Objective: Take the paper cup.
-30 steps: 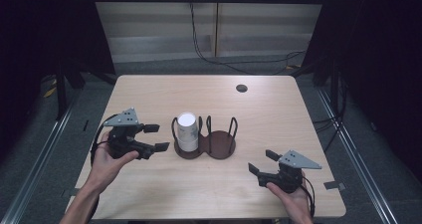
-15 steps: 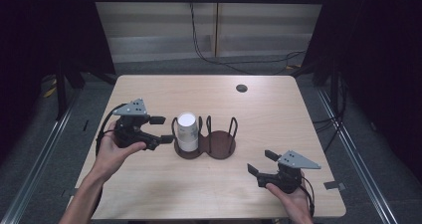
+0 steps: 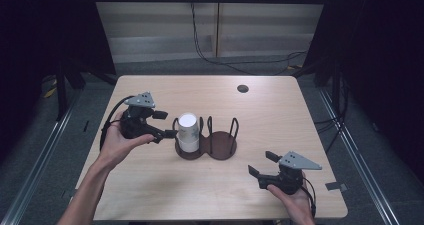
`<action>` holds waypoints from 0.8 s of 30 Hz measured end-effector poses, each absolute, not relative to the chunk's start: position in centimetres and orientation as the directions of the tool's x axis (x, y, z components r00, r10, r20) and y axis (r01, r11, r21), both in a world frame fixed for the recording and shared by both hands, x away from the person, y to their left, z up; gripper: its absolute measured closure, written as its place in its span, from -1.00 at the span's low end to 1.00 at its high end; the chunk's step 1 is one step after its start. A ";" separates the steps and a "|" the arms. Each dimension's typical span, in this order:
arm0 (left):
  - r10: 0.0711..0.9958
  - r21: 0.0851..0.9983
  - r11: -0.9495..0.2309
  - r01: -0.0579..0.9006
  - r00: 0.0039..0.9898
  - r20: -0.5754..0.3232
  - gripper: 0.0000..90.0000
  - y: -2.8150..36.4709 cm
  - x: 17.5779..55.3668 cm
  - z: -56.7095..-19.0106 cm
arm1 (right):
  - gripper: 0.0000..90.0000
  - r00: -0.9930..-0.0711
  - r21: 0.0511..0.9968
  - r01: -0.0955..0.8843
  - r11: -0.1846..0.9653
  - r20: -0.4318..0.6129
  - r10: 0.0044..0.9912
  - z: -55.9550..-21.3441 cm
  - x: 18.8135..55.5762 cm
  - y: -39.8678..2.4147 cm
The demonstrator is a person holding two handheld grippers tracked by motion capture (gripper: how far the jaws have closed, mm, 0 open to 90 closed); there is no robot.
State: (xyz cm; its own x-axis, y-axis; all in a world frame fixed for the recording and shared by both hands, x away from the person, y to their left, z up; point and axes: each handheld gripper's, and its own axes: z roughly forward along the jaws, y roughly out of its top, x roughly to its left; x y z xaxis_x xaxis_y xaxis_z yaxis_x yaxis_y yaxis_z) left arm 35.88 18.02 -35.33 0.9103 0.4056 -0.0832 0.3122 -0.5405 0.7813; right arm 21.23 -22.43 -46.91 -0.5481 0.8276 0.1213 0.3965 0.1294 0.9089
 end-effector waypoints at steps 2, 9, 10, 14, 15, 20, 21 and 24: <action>0.401 0.772 -0.556 0.308 0.913 -0.076 -0.51 17.6 36.1 -35.3 | -0.60 -0.551 0.908 0.397 0.131 0.122 0.825 -46.9 21.2 -22.4; 0.393 0.750 -0.594 0.291 0.918 -0.044 -0.49 16.4 36.9 -35.0 | -0.60 -0.557 0.907 0.398 0.138 0.120 0.822 -46.9 21.2 -22.3; 0.386 0.741 -0.608 0.285 0.922 -0.038 -0.49 16.2 37.1 -35.0 | -0.60 -0.557 0.907 0.398 0.137 0.120 0.822 -46.9 21.3 -22.3; 0.389 0.735 -0.615 0.288 0.920 -0.035 -0.53 15.5 37.5 -34.9 | -0.60 -0.557 0.907 0.400 0.136 0.122 0.822 -46.9 21.3 -22.3; 0.392 0.733 -0.618 0.285 0.920 -0.027 -0.54 15.4 37.6 -34.9 | -0.60 -0.557 0.906 0.400 0.136 0.122 0.821 -46.9 21.3 -22.3; 0.384 0.698 -0.655 0.290 0.923 -0.024 -0.50 14.2 38.0 -35.1 | -0.60 -0.565 0.905 0.400 0.147 0.117 0.817 -47.0 21.3 -22.2; 0.377 0.687 -0.669 0.285 0.926 -0.018 -0.49 14.0 38.1 -35.2 | -0.60 -0.566 0.904 0.401 0.147 0.119 0.816 -47.0 21.3 -22.2; 0.379 0.682 -0.673 0.287 0.925 -0.014 -0.47 13.6 38.1 -35.2 | -0.60 -0.570 0.902 0.402 0.154 0.115 0.813 -47.0 21.2 -22.1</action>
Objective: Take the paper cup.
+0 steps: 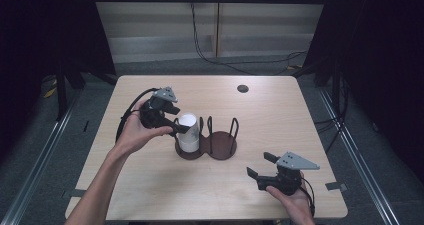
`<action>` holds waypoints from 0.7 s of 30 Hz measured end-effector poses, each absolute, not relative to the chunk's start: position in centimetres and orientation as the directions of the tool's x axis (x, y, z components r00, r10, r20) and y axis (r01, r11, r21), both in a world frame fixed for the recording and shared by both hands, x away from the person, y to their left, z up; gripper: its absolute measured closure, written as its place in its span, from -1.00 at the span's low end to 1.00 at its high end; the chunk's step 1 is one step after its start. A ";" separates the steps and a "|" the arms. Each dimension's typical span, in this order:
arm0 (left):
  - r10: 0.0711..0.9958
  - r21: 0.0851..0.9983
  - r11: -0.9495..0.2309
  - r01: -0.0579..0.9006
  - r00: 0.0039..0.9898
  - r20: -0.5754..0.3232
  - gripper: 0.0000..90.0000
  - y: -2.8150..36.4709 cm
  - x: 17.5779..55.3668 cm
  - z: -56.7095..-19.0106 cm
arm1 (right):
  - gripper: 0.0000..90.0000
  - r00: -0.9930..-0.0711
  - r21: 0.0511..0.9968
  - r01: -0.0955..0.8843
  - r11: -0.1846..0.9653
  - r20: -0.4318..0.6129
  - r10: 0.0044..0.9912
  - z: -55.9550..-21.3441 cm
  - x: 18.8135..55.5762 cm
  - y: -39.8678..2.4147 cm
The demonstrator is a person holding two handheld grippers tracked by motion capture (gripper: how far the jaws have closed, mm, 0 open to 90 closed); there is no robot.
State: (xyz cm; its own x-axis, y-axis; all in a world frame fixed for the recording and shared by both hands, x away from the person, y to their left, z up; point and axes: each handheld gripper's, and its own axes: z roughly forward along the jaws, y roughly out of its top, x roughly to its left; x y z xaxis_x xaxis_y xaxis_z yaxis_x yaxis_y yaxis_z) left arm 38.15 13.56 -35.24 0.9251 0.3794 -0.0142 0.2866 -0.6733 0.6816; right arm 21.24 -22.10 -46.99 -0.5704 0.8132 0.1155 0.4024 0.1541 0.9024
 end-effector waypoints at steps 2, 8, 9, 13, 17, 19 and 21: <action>0.382 0.668 -0.692 0.274 0.924 0.016 -0.47 13.3 38.2 -35.3 | -0.60 -0.573 0.902 0.402 0.156 0.115 0.812 -47.0 21.3 -22.1; 0.384 0.635 -0.722 0.275 0.922 0.038 -0.46 12.6 38.6 -35.7 | -0.60 -0.575 0.891 0.422 0.167 0.121 0.809 -47.1 21.2 -22.0; 0.384 0.623 -0.730 0.281 0.923 0.035 -0.45 12.5 38.8 -35.7 | -0.60 -0.577 0.891 0.422 0.170 0.119 0.808 -47.1 21.2 -22.0; 0.376 0.585 -0.762 0.277 0.925 0.052 -0.37 12.1 39.0 -35.5 | -0.60 -0.580 0.892 0.419 0.170 0.119 0.806 -47.1 21.2 -21.9; 0.389 0.585 -0.763 0.274 0.918 0.078 -0.36 11.4 38.9 -35.2 | -0.60 -0.579 0.891 0.421 0.167 0.123 0.806 -47.1 21.3 -22.0; 0.385 0.562 -0.776 0.284 0.921 0.066 -0.36 11.2 39.2 -35.2 | -0.60 -0.579 0.892 0.420 0.170 0.119 0.806 -47.1 21.3 -22.0; 0.378 0.533 -0.794 0.293 0.924 0.055 -0.37 10.9 39.5 -35.4 | -0.60 -0.582 0.892 0.416 0.175 0.114 0.805 -47.1 21.2 -22.0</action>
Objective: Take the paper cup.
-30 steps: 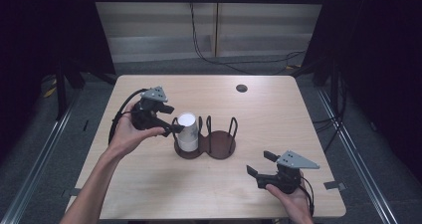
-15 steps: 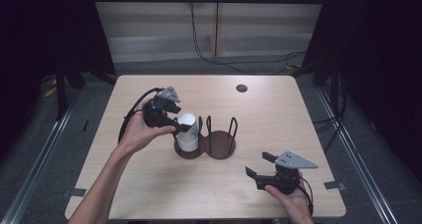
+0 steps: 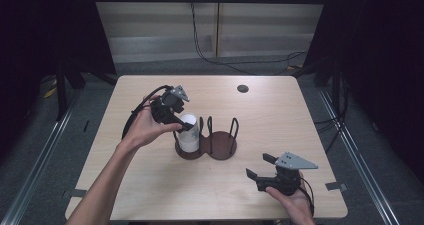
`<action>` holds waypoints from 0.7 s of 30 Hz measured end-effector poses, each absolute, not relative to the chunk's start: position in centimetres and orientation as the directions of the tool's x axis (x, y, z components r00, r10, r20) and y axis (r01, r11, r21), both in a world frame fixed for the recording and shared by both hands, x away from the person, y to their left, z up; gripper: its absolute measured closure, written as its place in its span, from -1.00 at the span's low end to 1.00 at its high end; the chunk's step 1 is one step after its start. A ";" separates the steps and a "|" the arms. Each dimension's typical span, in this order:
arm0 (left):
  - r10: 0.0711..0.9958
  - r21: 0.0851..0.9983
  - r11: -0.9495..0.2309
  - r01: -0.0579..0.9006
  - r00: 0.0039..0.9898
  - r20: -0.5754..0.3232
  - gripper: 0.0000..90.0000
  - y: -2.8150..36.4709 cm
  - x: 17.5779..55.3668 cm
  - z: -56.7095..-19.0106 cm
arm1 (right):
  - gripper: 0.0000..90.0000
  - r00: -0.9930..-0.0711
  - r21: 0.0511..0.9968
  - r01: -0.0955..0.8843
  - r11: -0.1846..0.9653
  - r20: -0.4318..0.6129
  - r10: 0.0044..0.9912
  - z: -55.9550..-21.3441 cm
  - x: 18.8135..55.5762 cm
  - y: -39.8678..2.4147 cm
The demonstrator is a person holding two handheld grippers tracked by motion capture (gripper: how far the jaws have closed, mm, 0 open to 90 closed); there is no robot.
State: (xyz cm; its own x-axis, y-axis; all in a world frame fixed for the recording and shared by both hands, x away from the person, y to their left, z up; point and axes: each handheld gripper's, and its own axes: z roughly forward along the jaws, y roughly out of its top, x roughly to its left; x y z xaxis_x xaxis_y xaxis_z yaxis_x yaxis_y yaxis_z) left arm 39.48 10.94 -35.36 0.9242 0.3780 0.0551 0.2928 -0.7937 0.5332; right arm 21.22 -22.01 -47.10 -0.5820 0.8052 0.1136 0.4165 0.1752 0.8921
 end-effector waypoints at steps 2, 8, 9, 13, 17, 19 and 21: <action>0.377 0.489 -0.818 0.303 0.925 0.057 -0.35 10.7 39.6 -35.5 | -0.60 -0.583 0.892 0.417 0.177 0.112 0.805 -47.1 21.2 -22.0; 0.367 0.448 -0.836 0.317 0.930 0.027 -0.35 9.9 40.1 -36.0 | -0.60 -0.585 0.888 0.424 0.179 0.117 0.803 -47.2 21.2 -21.9; 0.372 0.446 -0.835 0.322 0.928 0.025 -0.35 9.7 40.1 -36.1 | -0.60 -0.584 0.889 0.423 0.178 0.117 0.803 -47.1 21.2 -21.9; 0.371 0.443 -0.836 0.323 0.928 0.024 -0.31 9.2 40.2 -36.3 | -0.60 -0.582 0.888 0.424 0.176 0.118 0.804 -47.2 21.3 -22.0; 0.372 0.422 -0.845 0.330 0.928 0.019 -0.27 9.1 40.4 -36.4 | -0.60 -0.584 0.887 0.426 0.178 0.120 0.803 -47.2 21.2 -22.1; 0.370 0.417 -0.847 0.330 0.929 0.018 -0.28 8.9 40.4 -36.4 | -0.60 -0.583 0.886 0.428 0.177 0.121 0.803 -47.2 21.2 -22.1; 0.363 0.414 -0.850 0.325 0.932 0.016 -0.29 8.8 40.4 -36.5 | -0.60 -0.581 0.886 0.429 0.176 0.122 0.804 -47.2 21.2 -22.1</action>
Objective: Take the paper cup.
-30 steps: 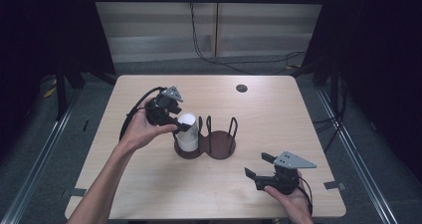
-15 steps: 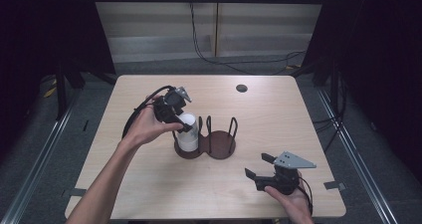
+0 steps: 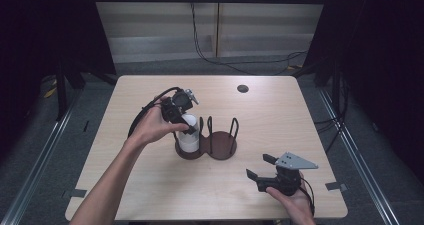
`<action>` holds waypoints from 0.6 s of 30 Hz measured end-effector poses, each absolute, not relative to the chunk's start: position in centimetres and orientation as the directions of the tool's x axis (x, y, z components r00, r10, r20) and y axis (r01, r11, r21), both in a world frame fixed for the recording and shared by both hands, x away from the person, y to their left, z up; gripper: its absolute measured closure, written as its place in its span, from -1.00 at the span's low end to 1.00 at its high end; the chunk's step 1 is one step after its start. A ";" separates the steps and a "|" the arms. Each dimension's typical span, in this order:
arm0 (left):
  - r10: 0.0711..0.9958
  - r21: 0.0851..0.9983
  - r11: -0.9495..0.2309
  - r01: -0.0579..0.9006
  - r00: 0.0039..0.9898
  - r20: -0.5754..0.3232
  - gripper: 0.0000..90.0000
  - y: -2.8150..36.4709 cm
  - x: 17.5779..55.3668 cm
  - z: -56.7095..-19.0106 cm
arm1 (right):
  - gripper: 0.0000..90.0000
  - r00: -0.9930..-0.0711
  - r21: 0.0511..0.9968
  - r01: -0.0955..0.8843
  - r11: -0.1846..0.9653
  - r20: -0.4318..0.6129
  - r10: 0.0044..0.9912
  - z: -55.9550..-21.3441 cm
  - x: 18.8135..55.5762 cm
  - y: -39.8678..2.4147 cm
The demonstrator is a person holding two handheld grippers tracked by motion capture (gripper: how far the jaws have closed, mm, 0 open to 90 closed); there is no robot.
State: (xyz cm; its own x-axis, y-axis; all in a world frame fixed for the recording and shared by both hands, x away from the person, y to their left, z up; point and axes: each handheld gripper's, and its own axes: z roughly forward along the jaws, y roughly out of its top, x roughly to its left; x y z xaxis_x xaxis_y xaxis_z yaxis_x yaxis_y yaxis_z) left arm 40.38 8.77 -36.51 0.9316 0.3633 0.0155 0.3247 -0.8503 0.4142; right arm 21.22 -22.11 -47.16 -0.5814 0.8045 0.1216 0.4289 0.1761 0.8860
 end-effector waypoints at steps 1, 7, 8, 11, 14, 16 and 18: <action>0.355 0.405 -0.858 0.316 0.935 0.022 -0.30 8.7 40.5 -36.5 | -0.60 -0.582 0.886 0.428 0.177 0.120 0.804 -47.2 21.3 -22.1; 0.361 0.405 -0.855 0.325 0.933 0.014 -0.33 8.7 40.4 -36.8 | -0.60 -0.587 0.885 0.430 0.176 0.126 0.800 -47.2 21.3 -22.1; 0.361 0.405 -0.855 0.324 0.932 0.016 -0.34 8.7 40.4 -36.9 | -0.60 -0.588 0.885 0.429 0.179 0.123 0.800 -47.2 21.3 -22.1; 0.357 0.406 -0.855 0.322 0.934 0.013 -0.29 8.7 40.5 -36.8 | -0.60 -0.585 0.885 0.431 0.175 0.126 0.801 -47.2 21.3 -22.1; 0.364 0.411 -0.850 0.329 0.931 0.008 -0.27 8.8 40.4 -36.7 | -0.60 -0.587 0.886 0.429 0.176 0.125 0.800 -47.2 21.3 -22.1; 0.369 0.417 -0.846 0.331 0.929 0.011 -0.26 8.8 40.4 -36.6 | -0.60 -0.580 0.885 0.434 0.170 0.130 0.804 -47.2 21.3 -22.1; 0.369 0.415 -0.847 0.333 0.929 0.008 -0.26 8.9 40.3 -36.6 | -0.60 -0.579 0.885 0.434 0.170 0.130 0.805 -47.2 21.3 -22.1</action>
State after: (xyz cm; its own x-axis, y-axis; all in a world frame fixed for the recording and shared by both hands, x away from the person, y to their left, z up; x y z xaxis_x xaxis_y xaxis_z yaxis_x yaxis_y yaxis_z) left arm 40.35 8.86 -36.57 0.9293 0.3693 0.0084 0.3329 -0.8469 0.4147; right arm 21.29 -22.15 -47.18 -0.5790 0.8049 0.1297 0.4341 0.1698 0.8847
